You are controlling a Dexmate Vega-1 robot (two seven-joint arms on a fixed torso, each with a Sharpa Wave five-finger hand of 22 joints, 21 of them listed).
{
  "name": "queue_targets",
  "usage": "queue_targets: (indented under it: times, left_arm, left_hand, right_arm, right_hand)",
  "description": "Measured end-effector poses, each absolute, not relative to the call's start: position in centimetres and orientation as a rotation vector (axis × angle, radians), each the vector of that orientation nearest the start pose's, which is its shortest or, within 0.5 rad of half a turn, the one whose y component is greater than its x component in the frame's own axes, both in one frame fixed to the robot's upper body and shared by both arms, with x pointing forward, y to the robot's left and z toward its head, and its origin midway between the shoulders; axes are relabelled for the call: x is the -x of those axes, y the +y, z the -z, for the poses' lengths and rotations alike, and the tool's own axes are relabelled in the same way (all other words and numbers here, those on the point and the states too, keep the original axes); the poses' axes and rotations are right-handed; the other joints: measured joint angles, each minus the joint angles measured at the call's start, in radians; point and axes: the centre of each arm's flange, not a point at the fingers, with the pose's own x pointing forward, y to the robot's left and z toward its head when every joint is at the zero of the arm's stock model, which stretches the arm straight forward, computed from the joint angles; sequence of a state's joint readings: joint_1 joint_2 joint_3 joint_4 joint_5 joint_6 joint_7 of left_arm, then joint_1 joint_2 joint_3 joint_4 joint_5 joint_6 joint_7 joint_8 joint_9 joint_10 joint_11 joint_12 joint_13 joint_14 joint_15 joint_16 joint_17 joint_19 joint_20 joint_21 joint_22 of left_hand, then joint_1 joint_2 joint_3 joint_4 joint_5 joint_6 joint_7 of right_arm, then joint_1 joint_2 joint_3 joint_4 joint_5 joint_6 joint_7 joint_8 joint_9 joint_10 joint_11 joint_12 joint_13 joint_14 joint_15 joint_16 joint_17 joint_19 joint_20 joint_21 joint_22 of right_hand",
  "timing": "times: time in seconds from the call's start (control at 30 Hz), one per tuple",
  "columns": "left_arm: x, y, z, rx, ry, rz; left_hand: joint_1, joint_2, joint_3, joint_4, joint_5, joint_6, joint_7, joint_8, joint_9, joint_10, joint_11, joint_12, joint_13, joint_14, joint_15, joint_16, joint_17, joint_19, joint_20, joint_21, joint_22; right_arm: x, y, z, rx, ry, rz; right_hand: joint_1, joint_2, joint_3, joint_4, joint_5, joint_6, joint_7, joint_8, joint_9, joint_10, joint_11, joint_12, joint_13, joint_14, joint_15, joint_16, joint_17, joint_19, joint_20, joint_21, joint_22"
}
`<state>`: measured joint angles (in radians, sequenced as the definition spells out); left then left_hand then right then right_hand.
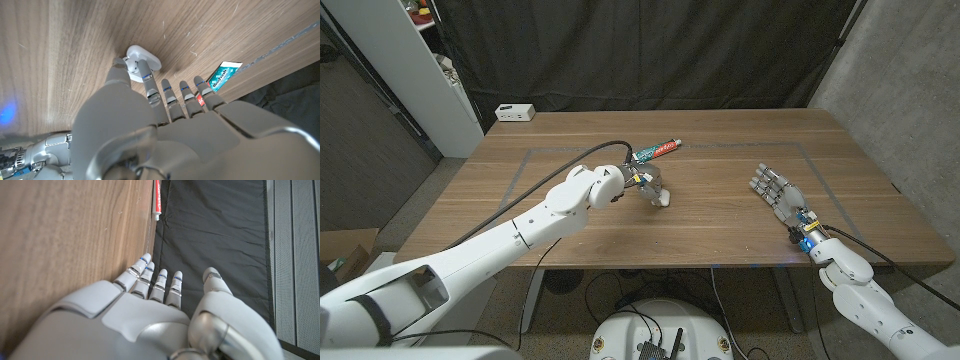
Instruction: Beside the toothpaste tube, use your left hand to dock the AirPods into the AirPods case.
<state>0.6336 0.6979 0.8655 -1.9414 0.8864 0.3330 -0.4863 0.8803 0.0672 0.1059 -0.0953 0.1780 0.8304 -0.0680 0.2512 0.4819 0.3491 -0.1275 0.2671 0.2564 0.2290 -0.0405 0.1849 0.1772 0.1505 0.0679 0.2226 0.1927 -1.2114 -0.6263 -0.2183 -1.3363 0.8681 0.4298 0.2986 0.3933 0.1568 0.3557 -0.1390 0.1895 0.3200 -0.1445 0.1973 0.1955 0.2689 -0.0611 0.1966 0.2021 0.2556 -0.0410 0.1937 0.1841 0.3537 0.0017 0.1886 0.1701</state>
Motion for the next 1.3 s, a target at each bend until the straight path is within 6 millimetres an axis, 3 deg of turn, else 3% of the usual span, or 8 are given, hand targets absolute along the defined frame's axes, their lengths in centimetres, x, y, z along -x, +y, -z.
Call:
queue_targets:
  times: [0.47,0.73,0.87,1.03,1.3]
  left_arm:
    - [-56.3,8.6,1.3,-1.787,-0.502,0.259]
    - [-56.2,8.7,1.8,-1.757,-0.508,0.245]
    - [-56.0,8.8,2.1,-1.742,-0.516,0.237]
    - [-56.0,8.9,2.2,-1.731,-0.518,0.225]
    - [-56.0,9.4,2.2,-1.713,-0.509,0.211]
  left_hand:
    - [-0.013,0.003,-0.009,0.001,0.004,0.047,0.004,0.008,-0.004,-0.001,-0.001,0.0,0.011,0.002,0.002,0.004,0.002,0.004,0.004,0.0,0.005]
    - [-0.001,0.036,0.012,-0.006,0.004,0.067,-0.042,0.006,-0.026,0.01,0.01,0.011,0.02,0.018,-0.001,0.012,0.007,0.011,0.018,0.011,0.01]
    - [0.005,0.042,0.017,-0.011,0.008,0.039,-0.064,-0.019,-0.038,0.021,0.01,0.011,0.024,0.027,0.001,0.012,0.007,0.011,0.018,0.011,0.01]
    - [0.004,0.04,0.017,-0.011,0.009,-0.024,-0.041,-0.056,-0.061,0.021,0.009,0.011,0.029,0.028,0.0,0.012,0.007,0.011,0.018,0.011,0.01]
    - [-0.014,0.023,0.014,-0.014,0.007,-0.041,-0.019,-0.063,-0.08,0.021,0.009,0.011,0.03,0.028,0.0,0.012,0.007,0.011,0.018,0.011,0.01]
  right_arm:
    - [-58.0,-37.4,17.0,-0.142,-0.502,-0.295]
    - [-58.2,-37.6,16.9,-0.14,-0.502,-0.298]
    - [-58.3,-37.6,16.9,-0.14,-0.502,-0.298]
    - [-58.4,-37.6,16.8,-0.139,-0.501,-0.299]
    - [-58.5,-37.6,16.8,-0.14,-0.497,-0.301]
  right_hand:
    - [0.0,0.0,0.003,0.003,0.0,0.0,0.0,0.0,0.0,0.0,0.0,0.0,-0.002,0.0,0.0,0.0,0.0,0.004,0.004,0.0,0.0]
    - [0.0,0.0,0.004,0.004,0.0,0.0,0.0,0.0,0.0,0.0,0.0,0.0,-0.002,0.0,0.0,0.0,0.0,-0.002,0.009,0.0,0.0]
    - [0.0,0.0,0.004,0.004,0.0,0.0,0.0,0.0,0.0,0.002,-0.002,0.0,-0.002,0.0,0.0,0.008,0.0,-0.002,0.009,0.0,0.0]
    - [0.0,0.0,0.004,0.004,0.0,0.0,0.0,0.0,0.0,0.002,-0.002,0.0,-0.002,0.0,0.0,0.008,0.0,-0.002,0.009,0.0,0.0]
    - [0.0,0.0,0.004,0.004,0.0,0.0,0.0,0.0,0.0,0.002,-0.002,0.0,-0.002,0.0,0.0,0.008,0.0,0.002,0.013,0.0,0.0]
